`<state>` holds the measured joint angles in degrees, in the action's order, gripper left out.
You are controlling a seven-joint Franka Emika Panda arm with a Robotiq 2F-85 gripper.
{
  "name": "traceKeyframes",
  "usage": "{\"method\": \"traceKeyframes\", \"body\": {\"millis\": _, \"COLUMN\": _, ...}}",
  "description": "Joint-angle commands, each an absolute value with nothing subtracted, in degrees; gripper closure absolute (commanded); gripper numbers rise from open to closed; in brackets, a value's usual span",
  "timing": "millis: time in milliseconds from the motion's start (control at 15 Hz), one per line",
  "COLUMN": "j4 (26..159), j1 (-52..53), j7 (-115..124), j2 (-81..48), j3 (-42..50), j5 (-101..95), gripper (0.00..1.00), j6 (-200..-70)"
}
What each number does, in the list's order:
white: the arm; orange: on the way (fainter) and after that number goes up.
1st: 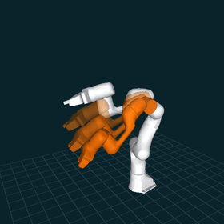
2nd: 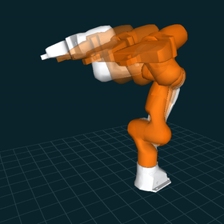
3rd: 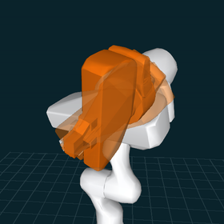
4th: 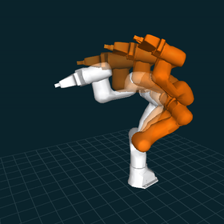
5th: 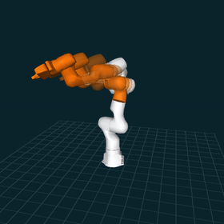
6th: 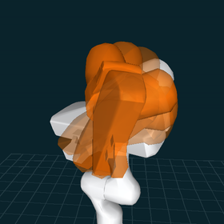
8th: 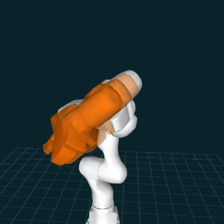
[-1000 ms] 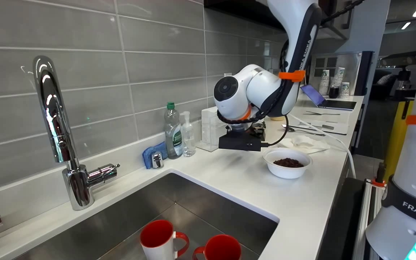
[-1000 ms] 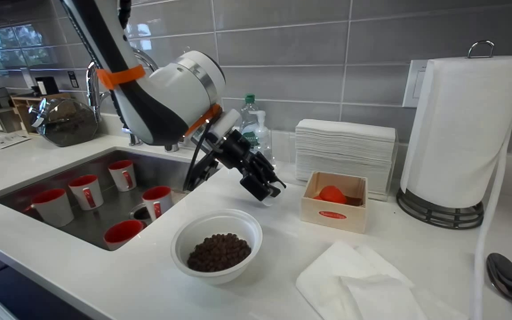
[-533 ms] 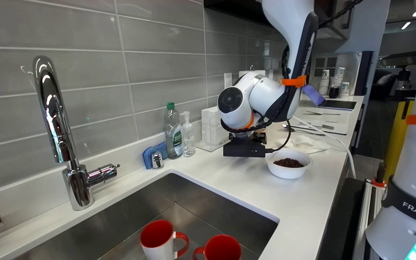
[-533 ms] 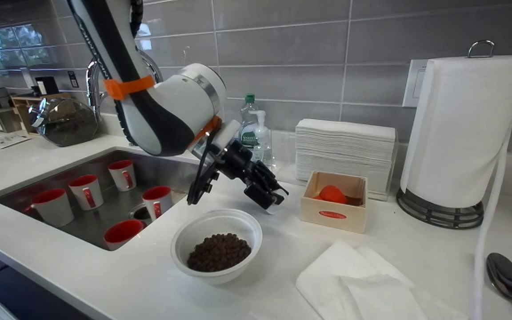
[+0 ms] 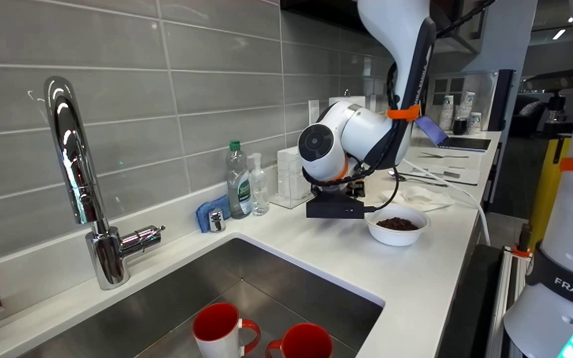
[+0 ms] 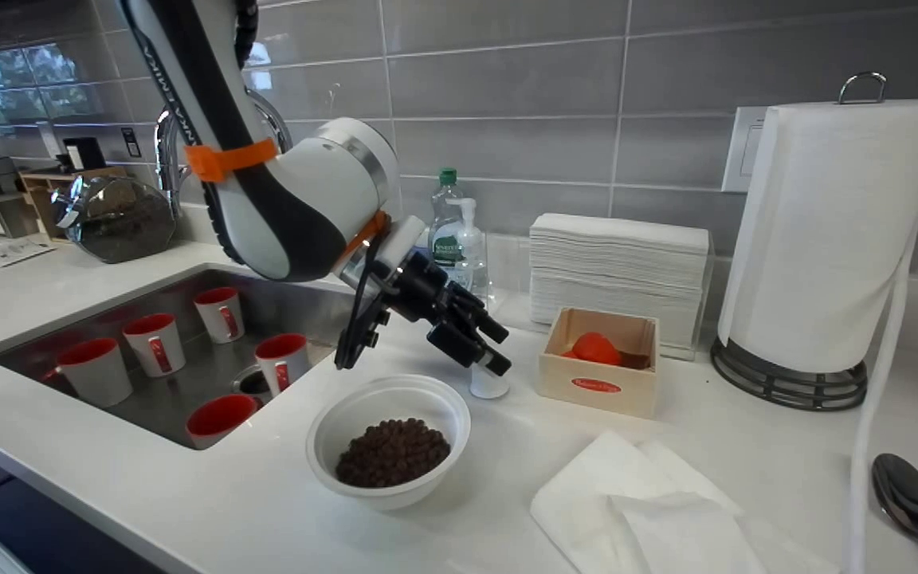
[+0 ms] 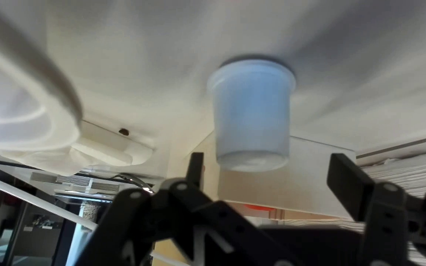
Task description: Remove the white object from the box
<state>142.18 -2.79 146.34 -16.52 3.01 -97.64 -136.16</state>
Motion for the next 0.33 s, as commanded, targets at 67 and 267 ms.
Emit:
{"method": "traceKeyframes", "body": {"millis": 67, "j4": 142.64, "j1": -4.05, "j7": 146.65, "j2": -14.88, "j3": 1.3, "j5": -95.01, "gripper": 0.0, "j6": -137.49}}
{"method": "traceKeyframes", "body": {"millis": 267, "j4": 142.9, "j1": -3.82, "j7": 147.45, "j2": -12.92, "j3": 1.27, "j5": -96.07, "gripper": 0.0, "j6": -136.93}}
